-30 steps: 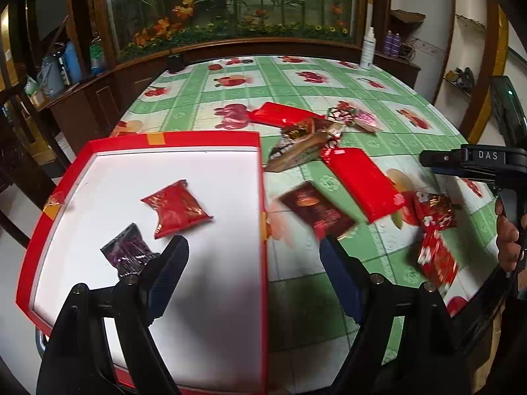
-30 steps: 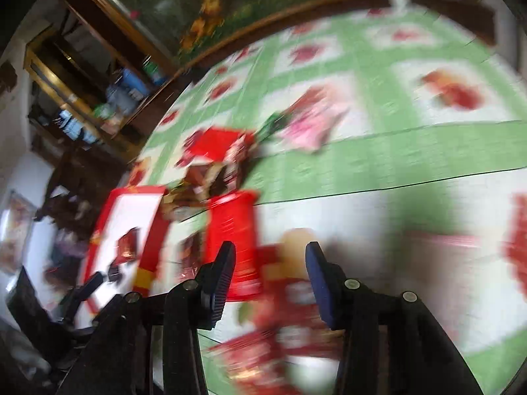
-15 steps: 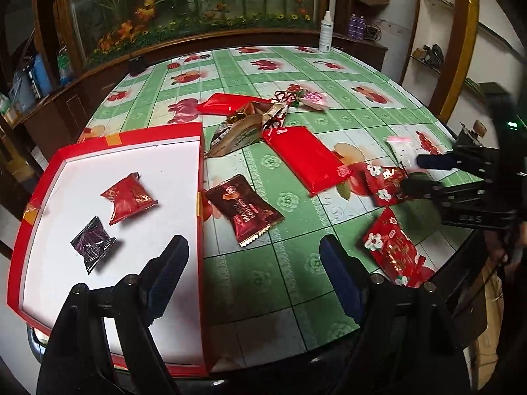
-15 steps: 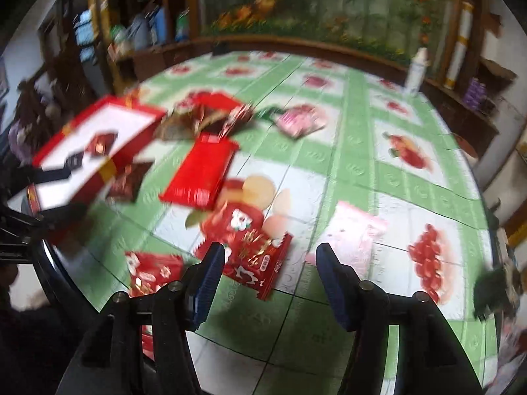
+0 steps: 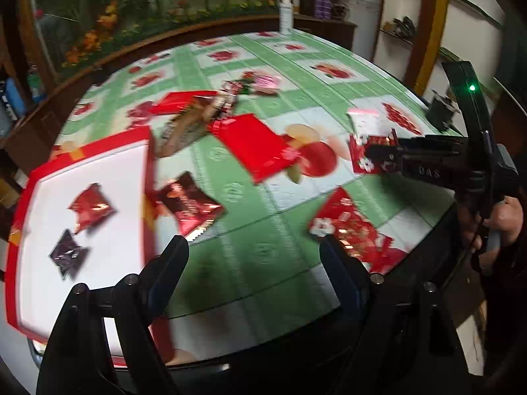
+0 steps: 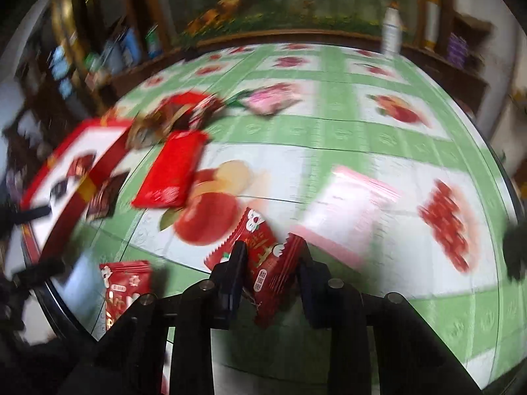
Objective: Organize snacks
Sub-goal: 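Grasp a red flower-print packet with the right tool while the left grasps a red text packet, then carry both red packets over the tray and open both tools to drop them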
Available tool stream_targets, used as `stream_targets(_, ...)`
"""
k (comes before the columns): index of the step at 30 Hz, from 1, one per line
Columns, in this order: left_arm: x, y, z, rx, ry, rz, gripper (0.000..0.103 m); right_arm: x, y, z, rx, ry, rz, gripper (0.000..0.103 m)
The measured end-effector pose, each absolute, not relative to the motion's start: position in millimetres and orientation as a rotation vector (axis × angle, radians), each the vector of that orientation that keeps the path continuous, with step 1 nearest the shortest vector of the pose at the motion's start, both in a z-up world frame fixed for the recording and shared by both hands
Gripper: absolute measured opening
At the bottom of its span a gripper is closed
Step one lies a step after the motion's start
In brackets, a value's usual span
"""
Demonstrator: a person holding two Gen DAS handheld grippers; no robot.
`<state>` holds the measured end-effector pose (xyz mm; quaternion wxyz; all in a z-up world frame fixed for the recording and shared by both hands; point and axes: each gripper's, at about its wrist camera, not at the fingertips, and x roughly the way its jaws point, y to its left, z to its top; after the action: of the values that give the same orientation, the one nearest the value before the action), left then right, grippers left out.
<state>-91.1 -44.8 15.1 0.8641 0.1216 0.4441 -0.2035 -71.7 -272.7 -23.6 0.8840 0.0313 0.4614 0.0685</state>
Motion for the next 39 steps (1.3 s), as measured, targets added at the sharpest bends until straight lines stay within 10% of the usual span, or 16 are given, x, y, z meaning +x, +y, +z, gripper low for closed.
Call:
stream_targets(17,-65.5,-117.4,-24.5,0.277,1.078,-0.44,0.079,-78.0,-306.8,-29.2,0.199,0.905,0.14,0.032)
stream_targets(19,-68.5,-115.5,-21.1,0.282,1.04,-0.465,0.042,-78.5,-306.8,-29.6,0.207,0.904,0.144,0.032)
stream_targets(26,-64.3,-92.6,-16.4,0.249,1.033,-0.518,0.001,-79.1,-299.4,-29.1,0.173,0.906,0.121,0.031)
stream_targets(39,-65.2,-47.7,3.0,0.12,0.985,-0.64,0.0,-74.5,-244.2,-28.6,0.197,0.935,0.257,0.027)
